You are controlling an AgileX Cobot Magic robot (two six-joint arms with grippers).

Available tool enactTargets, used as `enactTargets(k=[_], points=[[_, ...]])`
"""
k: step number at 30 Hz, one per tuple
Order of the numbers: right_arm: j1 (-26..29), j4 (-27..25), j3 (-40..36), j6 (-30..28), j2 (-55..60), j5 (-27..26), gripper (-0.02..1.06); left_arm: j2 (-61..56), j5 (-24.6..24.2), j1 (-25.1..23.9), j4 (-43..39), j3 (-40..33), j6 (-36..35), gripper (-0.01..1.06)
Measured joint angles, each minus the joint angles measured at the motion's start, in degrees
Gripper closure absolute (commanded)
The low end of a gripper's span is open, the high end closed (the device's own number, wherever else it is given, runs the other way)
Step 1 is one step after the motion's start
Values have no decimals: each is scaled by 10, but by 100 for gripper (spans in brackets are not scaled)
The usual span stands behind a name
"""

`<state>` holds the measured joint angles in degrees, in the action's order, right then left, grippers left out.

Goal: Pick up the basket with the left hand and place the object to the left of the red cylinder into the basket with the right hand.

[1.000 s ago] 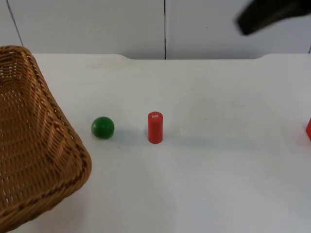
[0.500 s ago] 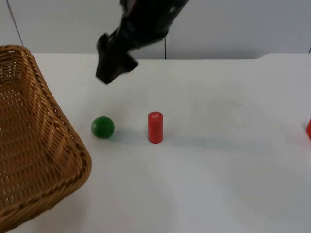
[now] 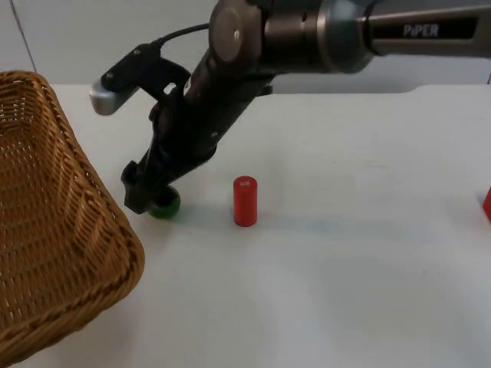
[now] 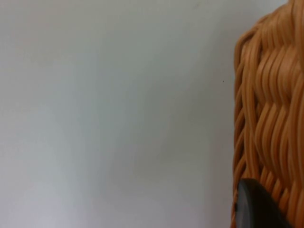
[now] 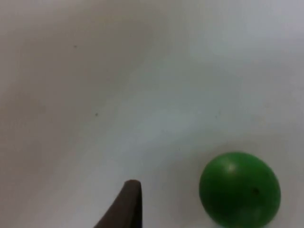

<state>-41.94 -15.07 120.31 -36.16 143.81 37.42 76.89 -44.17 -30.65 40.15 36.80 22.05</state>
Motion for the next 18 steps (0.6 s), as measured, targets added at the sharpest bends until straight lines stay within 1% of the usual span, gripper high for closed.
enactTargets(k=[3, 8, 13, 14, 15, 16, 18], points=[[-2, -1, 0, -17, 17, -22, 9, 0, 0, 0, 0, 0, 0, 105], [-2, -2, 1, -24, 35, -47, 9, 0, 0, 0, 0, 0, 0, 105], [-2, -8, 1, -24, 52, -64, 16, 0, 2, 0, 0, 0, 0, 105], [-2, -11, 1, -24, 55, -68, 16, 0, 2, 0, 0, 0, 0, 105], [-2, -14, 1, -24, 58, -70, 19, 0, 2, 0, 0, 0, 0, 105], [-2, -15, 1, -24, 62, -71, 26, 0, 2, 0, 0, 0, 0, 105], [-2, -15, 1, -24, 64, -76, 45, 0, 2, 0, 0, 0, 0, 105]])
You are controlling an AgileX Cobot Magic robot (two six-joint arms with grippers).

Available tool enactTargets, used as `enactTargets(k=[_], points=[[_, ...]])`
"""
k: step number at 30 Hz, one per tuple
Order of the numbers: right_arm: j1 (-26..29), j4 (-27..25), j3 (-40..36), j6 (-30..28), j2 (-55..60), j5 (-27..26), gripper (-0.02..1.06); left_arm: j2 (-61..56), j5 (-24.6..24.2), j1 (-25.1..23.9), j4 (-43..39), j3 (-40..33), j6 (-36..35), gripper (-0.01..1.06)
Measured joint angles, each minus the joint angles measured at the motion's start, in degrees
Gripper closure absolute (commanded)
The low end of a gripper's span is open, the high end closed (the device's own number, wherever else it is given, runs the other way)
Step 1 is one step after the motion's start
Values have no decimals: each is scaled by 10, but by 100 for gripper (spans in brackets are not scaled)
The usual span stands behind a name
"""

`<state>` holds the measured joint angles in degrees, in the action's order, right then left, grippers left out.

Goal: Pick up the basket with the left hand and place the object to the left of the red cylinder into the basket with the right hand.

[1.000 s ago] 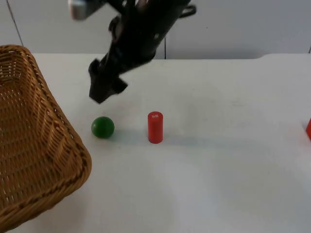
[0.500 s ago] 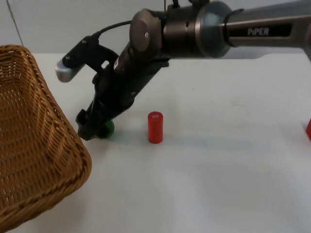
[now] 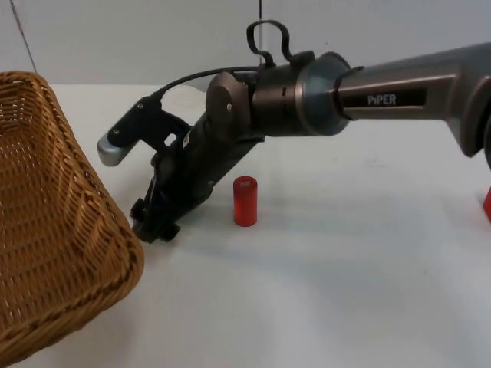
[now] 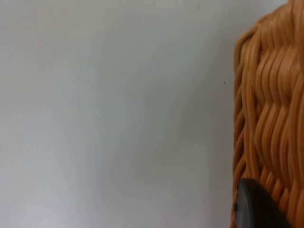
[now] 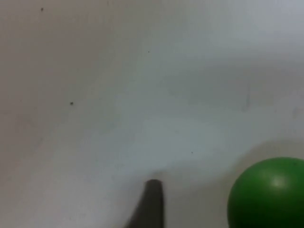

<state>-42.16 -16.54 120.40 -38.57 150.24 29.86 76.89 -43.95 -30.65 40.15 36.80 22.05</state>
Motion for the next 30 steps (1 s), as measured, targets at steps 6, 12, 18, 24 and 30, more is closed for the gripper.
enactTargets(k=[6, 12, 18, 24, 30], points=[[0, 0, 0, 2, -15, -10, 99, 0, 0, 0, 0, 0, 0, 105], [5, 25, 0, 34, -105, 78, 105, 0, 0, 0, 0, 0, 0, 105], [18, 93, 2, 132, -234, 175, 105, 0, 0, 0, 0, 0, 0, 105], [18, 100, 2, 152, -295, 217, 105, 0, 0, 0, 0, 0, 0, 105], [13, 56, 2, 155, -313, 254, 105, 0, 0, 0, 0, 0, 0, 105]])
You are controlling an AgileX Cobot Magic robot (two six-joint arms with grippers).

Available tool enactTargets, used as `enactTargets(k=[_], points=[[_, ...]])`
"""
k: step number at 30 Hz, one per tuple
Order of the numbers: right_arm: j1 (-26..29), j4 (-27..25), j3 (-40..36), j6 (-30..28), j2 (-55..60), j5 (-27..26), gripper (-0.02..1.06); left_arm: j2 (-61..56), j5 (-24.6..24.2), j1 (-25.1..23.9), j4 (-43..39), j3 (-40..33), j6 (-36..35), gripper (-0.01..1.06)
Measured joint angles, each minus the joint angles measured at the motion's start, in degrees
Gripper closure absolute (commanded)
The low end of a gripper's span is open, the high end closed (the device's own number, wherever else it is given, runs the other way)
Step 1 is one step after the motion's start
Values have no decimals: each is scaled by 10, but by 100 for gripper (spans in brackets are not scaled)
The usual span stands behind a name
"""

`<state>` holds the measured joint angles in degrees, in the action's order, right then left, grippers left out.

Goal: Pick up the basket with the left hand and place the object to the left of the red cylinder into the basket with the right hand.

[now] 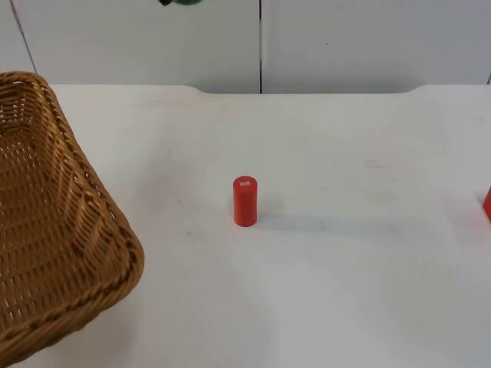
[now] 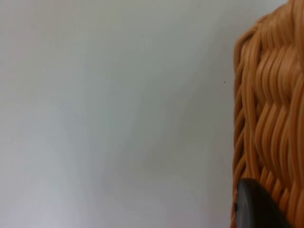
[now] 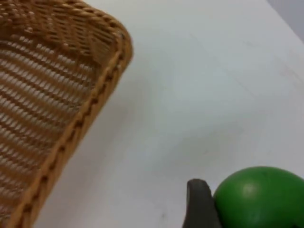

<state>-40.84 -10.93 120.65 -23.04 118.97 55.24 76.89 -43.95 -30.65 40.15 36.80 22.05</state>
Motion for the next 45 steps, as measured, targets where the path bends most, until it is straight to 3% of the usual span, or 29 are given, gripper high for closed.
enactTargets(k=[3, 11, 19, 21, 22, 24, 26, 27, 29, 30, 33, 39, 45], points=[[-22, -1, 0, 0, 0, 27, 105, 0, 0, 0, 0, 0, 0, 105], [-96, -4, -49, 0, 0, 28, 105, 0, 0, 0, 0, 0, 0, 105], [-147, -10, -104, 1, 2, -39, 102, 0, 0, 0, 0, 0, 0, 105], [-152, -10, -105, 1, 3, -46, 91, 0, 0, 0, 0, 0, 0, 105], [-155, -14, -105, 1, 4, -56, 91, 0, 0, 0, 0, 0, 0, 105], [-156, -26, -105, 1, 8, -72, 71, 0, 0, 0, 0, 0, 0, 105], [-156, -28, -105, 1, 11, -77, 43, 0, 0, 0, 0, 0, 0, 105], [-156, -30, -105, 1, 13, -82, 43, 0, 0, 0, 0, 0, 0, 105], [-156, -37, -106, 1, 16, -93, 15, 0, 0, 0, 0, 0, 0, 105], [-156, -37, -106, 1, 16, -93, 7, 0, 0, 0, 0, 0, 0, 105], [-156, -37, -106, 1, 16, -109, 0, 0, 0, 0, -1, 0, 0, 105], [-137, -17, -106, 20, -8, -113, -1, 0, -1, 0, -1, 0, 0, 105], [-71, 15, -108, 72, -72, -88, -1, 0, -1, 0, -1, 0, 0, 105]])
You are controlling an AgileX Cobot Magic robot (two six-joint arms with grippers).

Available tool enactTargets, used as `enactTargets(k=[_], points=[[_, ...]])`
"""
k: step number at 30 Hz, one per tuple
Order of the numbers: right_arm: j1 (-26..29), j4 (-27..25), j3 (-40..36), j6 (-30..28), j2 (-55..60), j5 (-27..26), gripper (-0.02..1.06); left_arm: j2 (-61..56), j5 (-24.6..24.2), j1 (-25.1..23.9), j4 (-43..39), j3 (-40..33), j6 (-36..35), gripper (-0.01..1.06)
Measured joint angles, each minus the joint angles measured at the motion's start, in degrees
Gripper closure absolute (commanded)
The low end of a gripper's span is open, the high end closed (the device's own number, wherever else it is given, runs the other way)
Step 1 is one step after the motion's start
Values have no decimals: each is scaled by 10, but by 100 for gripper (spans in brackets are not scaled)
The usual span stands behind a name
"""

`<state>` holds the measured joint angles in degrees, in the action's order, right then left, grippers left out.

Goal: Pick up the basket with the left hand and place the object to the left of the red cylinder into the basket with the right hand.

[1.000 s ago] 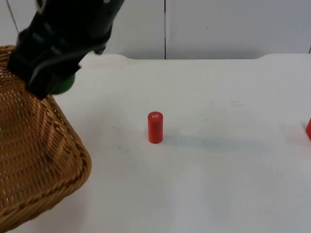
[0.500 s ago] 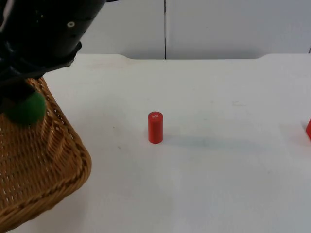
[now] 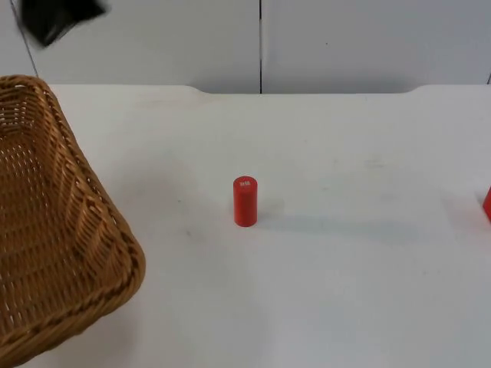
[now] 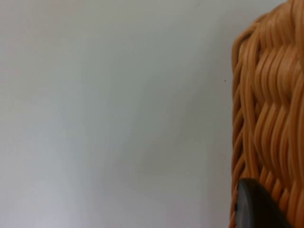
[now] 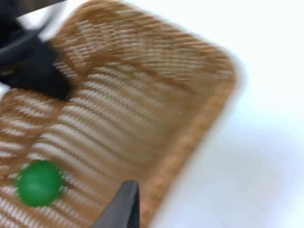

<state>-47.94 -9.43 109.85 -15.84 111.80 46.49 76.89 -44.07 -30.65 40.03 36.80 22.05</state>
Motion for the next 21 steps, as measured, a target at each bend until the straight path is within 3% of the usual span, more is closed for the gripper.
enactTargets(k=[4, 13, 21], points=[[30, 2, -41, 5, -44, 5, -1, 0, 0, 0, 0, 0, 0, 105], [88, 2, -240, 7, -206, 2, -1, 0, 1, 0, 0, 0, 6, 105], [100, 15, -313, 7, -307, 1, -1, 22, 13, 55, 2, 16, 11, 105]])
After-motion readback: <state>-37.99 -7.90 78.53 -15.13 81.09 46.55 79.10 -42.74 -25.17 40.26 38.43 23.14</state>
